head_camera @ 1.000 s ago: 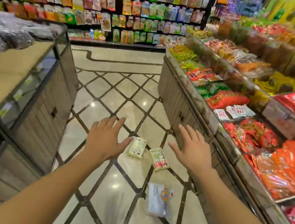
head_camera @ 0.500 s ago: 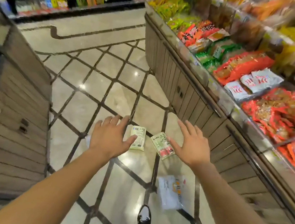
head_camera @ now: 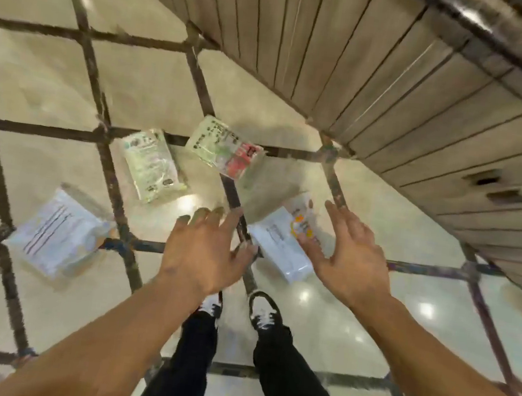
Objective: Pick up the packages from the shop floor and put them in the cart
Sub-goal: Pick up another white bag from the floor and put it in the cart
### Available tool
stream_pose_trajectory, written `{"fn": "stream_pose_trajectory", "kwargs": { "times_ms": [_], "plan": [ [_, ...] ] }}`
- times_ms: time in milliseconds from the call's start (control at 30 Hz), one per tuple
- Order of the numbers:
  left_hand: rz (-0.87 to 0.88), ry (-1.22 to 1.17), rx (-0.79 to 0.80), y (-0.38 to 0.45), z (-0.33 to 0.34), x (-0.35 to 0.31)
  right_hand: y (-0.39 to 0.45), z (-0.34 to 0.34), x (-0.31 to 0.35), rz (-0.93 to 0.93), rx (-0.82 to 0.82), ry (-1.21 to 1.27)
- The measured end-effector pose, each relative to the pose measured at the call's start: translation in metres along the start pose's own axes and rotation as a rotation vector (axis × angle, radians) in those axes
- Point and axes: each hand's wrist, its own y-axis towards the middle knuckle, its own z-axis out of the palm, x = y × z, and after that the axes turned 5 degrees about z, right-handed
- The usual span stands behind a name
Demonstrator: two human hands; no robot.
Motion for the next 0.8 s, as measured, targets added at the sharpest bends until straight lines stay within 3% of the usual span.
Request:
{"fn": "stream_pose_trajectory", "kwargs": {
  "times_ms": [267, 467, 667, 800],
  "plan": [
    [0.033, -0.046, 0.081, 0.200, 0.197, 0.016, 0.092, 0.233, -0.088, 0.466, 0.088, 0.260],
    [0.183, 0.027, -0.031, 0.299, 0.277, -0.006, 0.137, 0.342, -0.120, 0.783, -0.086, 0.609],
    [-0.021, -0.610, -0.027, 0.346, 0.305, -0.004, 0.152, 0.374, -0.127, 0.879, -0.121, 1.128],
    [-0.030, -0.768, -0.024, 0.344, 0.310, -0.005, 0.156, 0.371, -0.122, 0.881, -0.158, 1.278]
  ]
}}
